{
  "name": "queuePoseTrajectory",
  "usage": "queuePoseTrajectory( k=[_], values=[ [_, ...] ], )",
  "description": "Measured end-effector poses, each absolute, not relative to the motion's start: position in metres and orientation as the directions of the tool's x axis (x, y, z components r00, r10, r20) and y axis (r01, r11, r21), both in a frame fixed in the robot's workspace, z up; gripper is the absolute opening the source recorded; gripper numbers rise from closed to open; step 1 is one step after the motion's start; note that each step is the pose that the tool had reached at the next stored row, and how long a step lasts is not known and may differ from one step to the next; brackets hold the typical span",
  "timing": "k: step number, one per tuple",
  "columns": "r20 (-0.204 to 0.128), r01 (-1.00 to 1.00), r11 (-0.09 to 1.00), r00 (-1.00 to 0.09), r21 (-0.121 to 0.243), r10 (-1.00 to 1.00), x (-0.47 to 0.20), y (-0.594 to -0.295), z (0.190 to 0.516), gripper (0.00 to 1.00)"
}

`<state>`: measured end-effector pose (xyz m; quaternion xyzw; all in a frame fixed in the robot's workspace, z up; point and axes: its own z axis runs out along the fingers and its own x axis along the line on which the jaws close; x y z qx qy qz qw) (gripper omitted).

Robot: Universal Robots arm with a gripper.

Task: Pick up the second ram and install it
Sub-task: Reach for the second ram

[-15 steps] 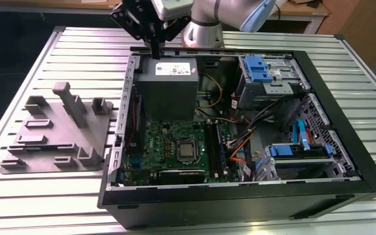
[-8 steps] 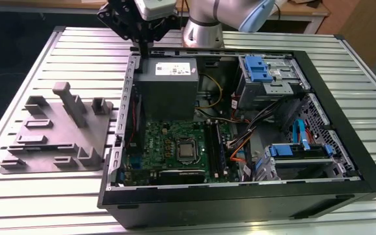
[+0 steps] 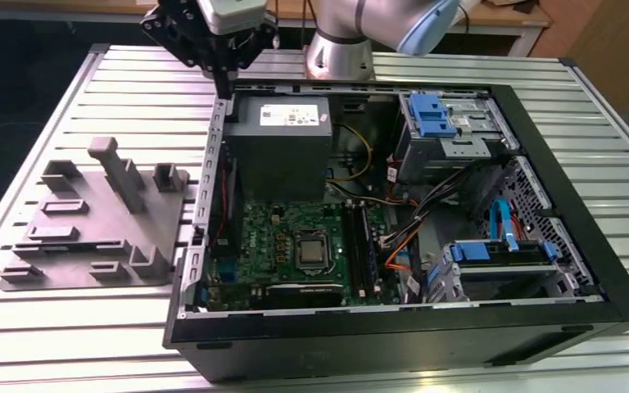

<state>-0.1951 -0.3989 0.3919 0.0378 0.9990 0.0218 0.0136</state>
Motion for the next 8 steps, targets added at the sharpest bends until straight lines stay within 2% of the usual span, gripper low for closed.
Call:
queuePoseTrajectory(
  k=[8],
  values=[
    [-0.026,0.075,0.996,-0.997,0.045,0.076,-0.216,-0.399,0.39,0.1]
  ],
)
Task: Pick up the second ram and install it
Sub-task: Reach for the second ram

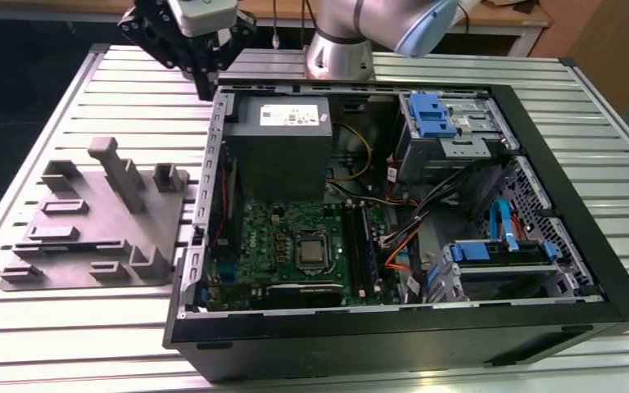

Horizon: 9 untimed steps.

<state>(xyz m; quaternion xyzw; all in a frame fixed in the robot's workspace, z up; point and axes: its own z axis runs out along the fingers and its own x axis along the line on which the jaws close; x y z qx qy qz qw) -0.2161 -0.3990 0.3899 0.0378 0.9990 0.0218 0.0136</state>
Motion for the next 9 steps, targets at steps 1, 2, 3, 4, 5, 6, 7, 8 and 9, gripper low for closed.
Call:
queuePoseTrajectory(
  k=[1,2,3,4,5,6,7,8,9],
  values=[
    [-0.026,0.075,0.996,-0.997,0.044,0.076,-0.219,-0.399,0.389,0.1],
    [-0.026,0.075,0.996,-0.997,0.044,0.076,-0.222,-0.399,0.389,0.1],
    [-0.026,0.075,0.996,-0.997,0.045,0.076,-0.225,-0.399,0.388,0.1],
    [-0.026,0.075,0.996,-0.997,0.045,0.076,-0.227,-0.399,0.388,0.1],
    [-0.026,0.075,0.996,-0.997,0.044,0.076,-0.23,-0.399,0.387,0.1],
    [-0.026,0.075,0.996,-0.997,0.044,0.076,-0.233,-0.399,0.387,0.1],
    [-0.026,0.075,0.996,-0.997,0.045,0.076,-0.236,-0.399,0.386,0.1],
    [-0.026,0.075,0.996,-0.997,0.044,0.076,-0.239,-0.399,0.385,0.1],
    [-0.026,0.075,0.996,-0.997,0.045,0.076,-0.241,-0.399,0.385,0.1]
  ],
)
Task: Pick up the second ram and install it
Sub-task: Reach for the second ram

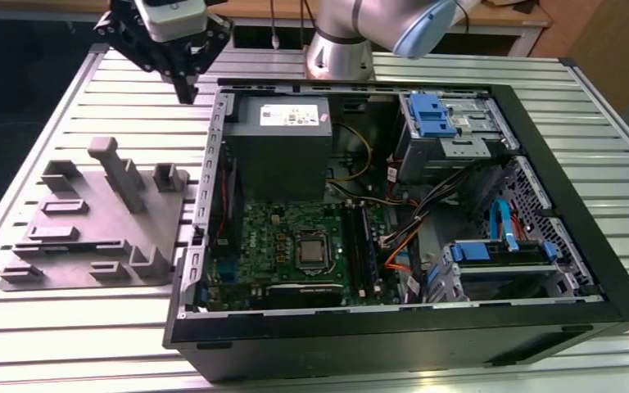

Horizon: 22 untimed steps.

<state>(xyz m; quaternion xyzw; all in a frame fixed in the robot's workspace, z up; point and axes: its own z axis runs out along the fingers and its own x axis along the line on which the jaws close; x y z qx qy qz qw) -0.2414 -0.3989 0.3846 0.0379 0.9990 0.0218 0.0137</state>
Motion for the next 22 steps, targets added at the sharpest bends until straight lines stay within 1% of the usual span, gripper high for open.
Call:
queuePoseTrajectory(
  k=[11,22],
  values=[
    [-0.025,0.075,0.996,-0.997,0.044,0.076,-0.256,-0.401,0.377,0.1],
    [-0.026,0.075,0.996,-0.997,0.045,0.076,-0.269,-0.412,0.369,0.1]
  ],
)
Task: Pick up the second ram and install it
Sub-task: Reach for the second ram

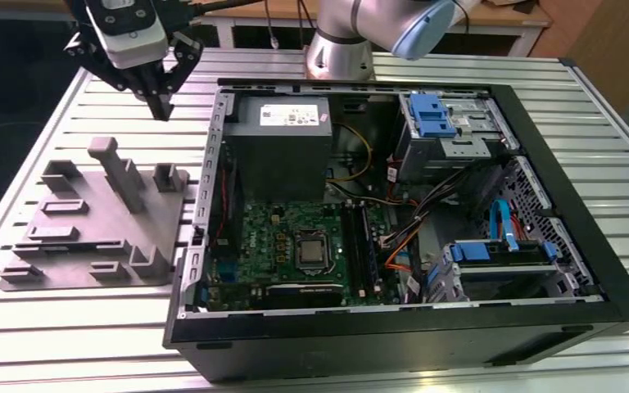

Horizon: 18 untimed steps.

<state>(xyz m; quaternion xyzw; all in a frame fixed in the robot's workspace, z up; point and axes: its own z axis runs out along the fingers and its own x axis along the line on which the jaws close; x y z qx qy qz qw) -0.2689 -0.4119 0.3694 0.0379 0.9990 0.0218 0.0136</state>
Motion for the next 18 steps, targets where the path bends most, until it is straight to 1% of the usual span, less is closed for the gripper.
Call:
queuePoseTrajectory(
  k=[18],
  values=[
    [-0.026,0.075,0.996,-0.997,0.044,0.076,-0.29,-0.43,0.357,0.1]
  ],
)
